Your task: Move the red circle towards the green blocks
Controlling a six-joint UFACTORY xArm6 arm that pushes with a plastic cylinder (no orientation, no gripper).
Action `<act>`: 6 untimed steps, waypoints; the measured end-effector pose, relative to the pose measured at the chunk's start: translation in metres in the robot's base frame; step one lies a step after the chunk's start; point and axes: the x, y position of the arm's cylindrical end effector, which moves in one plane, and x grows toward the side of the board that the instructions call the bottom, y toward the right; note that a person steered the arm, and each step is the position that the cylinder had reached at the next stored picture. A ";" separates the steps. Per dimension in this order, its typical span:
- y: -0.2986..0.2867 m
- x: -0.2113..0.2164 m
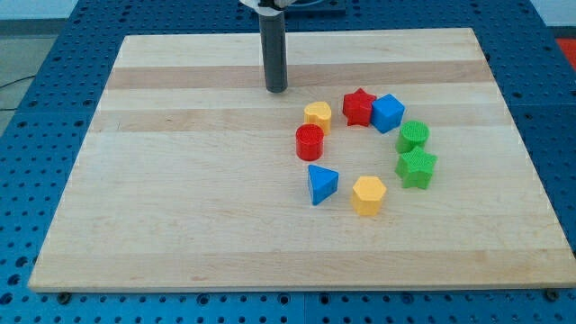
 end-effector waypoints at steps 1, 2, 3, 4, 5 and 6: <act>0.001 0.000; -0.005 0.001; -0.007 0.036; 0.001 0.081; 0.001 0.108; 0.042 0.111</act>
